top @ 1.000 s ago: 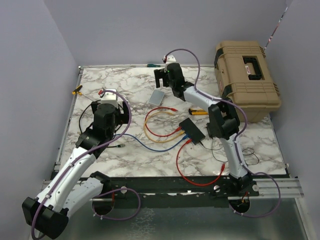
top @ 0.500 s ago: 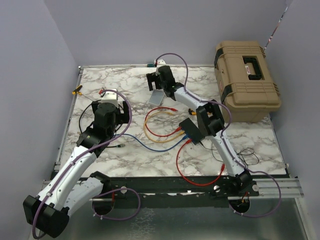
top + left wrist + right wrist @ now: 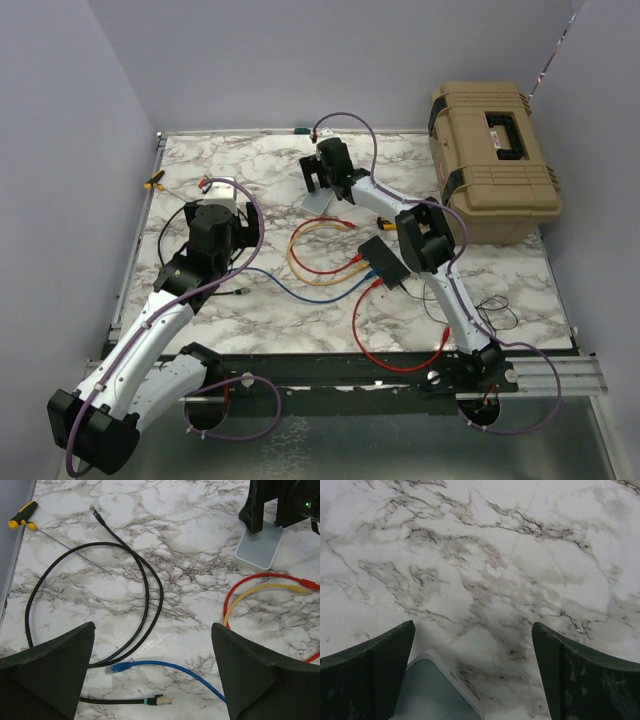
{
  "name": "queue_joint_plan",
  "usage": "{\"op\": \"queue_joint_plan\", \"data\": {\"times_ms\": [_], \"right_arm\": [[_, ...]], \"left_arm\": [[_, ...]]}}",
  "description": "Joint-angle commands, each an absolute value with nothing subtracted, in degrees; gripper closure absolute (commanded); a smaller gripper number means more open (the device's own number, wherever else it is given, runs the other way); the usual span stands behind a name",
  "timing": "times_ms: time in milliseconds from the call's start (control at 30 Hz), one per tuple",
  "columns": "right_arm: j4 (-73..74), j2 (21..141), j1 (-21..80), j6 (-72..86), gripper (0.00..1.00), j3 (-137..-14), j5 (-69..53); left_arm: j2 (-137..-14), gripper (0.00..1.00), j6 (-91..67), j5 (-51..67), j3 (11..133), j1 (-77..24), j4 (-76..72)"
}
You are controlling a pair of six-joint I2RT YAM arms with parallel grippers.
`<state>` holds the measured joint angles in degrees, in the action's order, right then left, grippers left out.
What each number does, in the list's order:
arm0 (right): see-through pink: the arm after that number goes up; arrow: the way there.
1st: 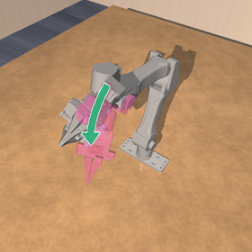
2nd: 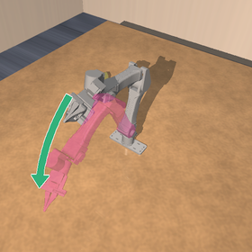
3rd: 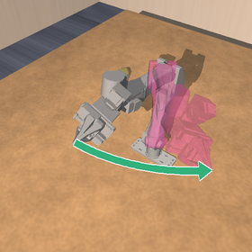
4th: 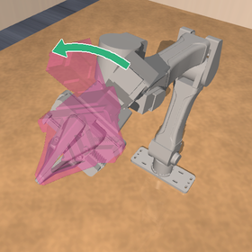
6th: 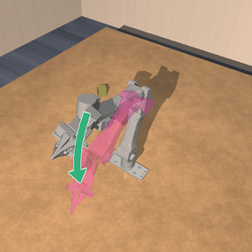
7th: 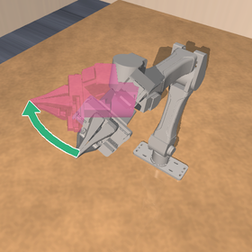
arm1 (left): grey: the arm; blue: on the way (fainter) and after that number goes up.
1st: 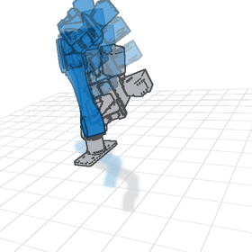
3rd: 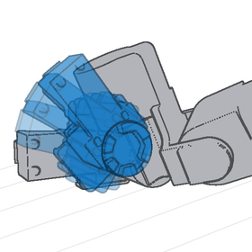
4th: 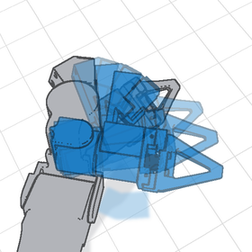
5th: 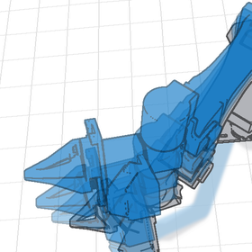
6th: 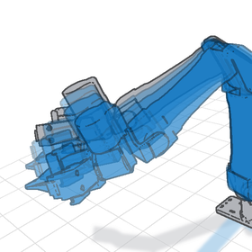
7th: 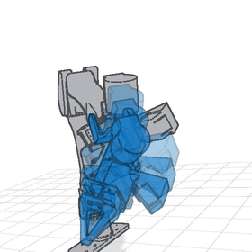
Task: Insert the plug into the switch port
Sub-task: Adjust the switch port at the center of the board.
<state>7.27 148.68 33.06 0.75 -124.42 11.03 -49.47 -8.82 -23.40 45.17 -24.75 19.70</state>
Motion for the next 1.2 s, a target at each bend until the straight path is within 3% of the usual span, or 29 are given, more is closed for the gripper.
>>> {"op": "queue_joint_plan", "data": {"times_ms": [0,233,867,1167], "right_arm": [[10.89,144.98,32.65,1.43,0.0,-116.96,18.09],[10.2,137.21,29.0,9.74,0.0,-105.12,17.79],[6.63,121.67,28.69,12.52,0.0,-85.07,13.21],[0.71,112.35,33.26,12.13,0.07,-79.07,3.01]], "left_arm": [[-49.57,0.01,-8.44,-21.89,44.21,-24.28,18.84],[-49.61,0.01,-8.54,-21.6,44.21,-24.19,18.84],[-49.75,0.01,-8.76,-20.58,44.38,-23.82,18.77],[-49.3,0.01,-8.8,-20.61,44.56,-23.69,18.9]]}}
